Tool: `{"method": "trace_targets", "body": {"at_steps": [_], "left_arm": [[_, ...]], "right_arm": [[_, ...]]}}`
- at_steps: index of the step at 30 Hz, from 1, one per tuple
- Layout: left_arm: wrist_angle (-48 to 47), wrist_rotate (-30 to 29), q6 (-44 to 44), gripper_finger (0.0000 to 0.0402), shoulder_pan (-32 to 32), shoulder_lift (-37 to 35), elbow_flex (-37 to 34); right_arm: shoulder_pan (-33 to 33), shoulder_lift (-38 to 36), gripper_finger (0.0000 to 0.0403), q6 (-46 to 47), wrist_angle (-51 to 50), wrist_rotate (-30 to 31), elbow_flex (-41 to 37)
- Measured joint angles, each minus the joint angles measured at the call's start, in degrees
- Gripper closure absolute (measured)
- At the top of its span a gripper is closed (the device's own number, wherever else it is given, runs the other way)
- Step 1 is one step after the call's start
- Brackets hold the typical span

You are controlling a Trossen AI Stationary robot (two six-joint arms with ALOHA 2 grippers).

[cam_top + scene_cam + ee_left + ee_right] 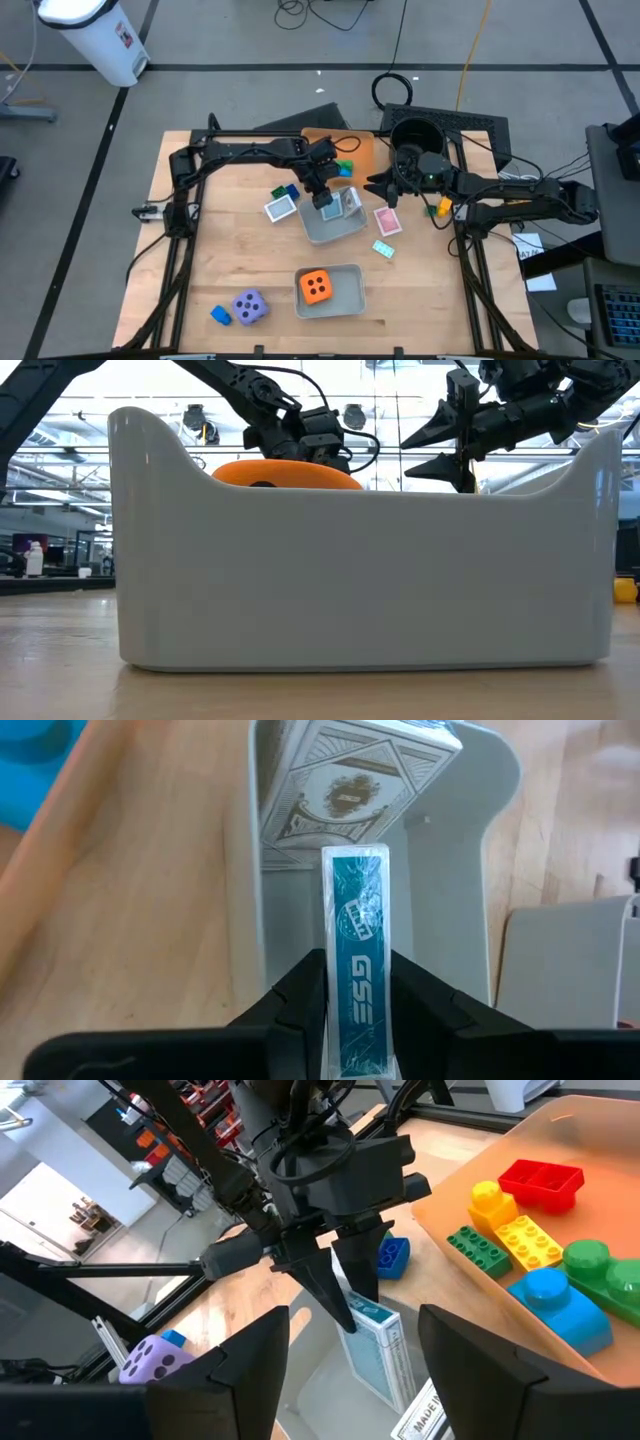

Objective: Pick & Place Toys
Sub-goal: Put the blue deck of cards into the top gray bin

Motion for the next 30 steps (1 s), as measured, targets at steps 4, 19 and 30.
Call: {"method": "trace_targets", "body": {"at_steps": [4,19,30], "left_arm": [[-0.07,0.07,0.11,0.0312,-0.05,0.0,0.0],[0.72,-1.58,-0.05,0.0187,-0.01,-0.12,0.0],[0.85,1.03,-3.92,0.0196,0.01,-1.04,0.0]], "right_arm": [[0.0,-0.01,0.0186,0.0,0.0,0.0,0.0],[0.0,-0.01,0.0192,0.02,0.0,0.0,0.0],[0.0,-0.01,0.0193,-0.01,0.0,0.07,0.0]]}}
